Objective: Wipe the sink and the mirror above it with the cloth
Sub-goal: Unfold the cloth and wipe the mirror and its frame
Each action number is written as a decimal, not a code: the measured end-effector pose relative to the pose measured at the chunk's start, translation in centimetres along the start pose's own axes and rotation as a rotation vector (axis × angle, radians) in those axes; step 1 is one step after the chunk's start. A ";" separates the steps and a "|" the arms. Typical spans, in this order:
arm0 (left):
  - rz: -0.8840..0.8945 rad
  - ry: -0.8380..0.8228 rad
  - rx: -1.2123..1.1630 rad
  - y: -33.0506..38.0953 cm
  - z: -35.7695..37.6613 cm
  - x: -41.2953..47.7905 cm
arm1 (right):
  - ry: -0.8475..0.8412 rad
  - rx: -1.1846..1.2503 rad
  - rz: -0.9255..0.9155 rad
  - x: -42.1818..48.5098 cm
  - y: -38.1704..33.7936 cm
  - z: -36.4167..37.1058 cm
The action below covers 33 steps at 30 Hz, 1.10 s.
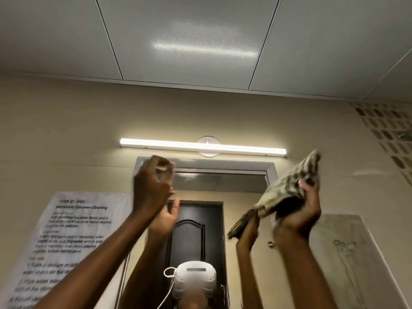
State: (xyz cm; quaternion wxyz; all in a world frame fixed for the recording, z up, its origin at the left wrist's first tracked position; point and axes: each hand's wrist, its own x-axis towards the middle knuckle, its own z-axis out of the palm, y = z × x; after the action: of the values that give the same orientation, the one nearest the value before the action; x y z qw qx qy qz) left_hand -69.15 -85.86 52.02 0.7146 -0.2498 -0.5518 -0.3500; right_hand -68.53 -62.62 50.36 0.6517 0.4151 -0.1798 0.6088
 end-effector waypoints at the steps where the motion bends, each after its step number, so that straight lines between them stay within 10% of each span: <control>1: -0.034 0.082 0.104 -1.1 -0.5 0.0 | 0.013 -0.139 -0.087 1.7 0.1 0.2; 5: -0.313 0.063 0.338 -5.9 -1.8 -0.9 | -0.299 -0.885 -0.108 7.0 4.9 -1.1; 11: -0.419 0.091 0.004 -8.4 -0.9 -2.8 | -0.537 -1.423 -0.067 6.3 10.0 2.0; 25: -0.181 0.351 -0.071 -8.8 -1.0 -3.7 | -0.846 -1.103 -0.227 -7.9 10.7 19.5; 33: -0.215 0.433 -0.135 -9.2 -0.8 -3.7 | -1.177 -1.051 -0.546 -10.0 11.2 17.6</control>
State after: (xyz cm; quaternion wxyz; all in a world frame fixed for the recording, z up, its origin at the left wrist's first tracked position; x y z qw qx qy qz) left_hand -76.30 -91.40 47.98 0.7567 -0.1559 -0.3845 -0.5052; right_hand -76.27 -83.39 56.93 0.6848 0.3361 -0.6447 -0.0499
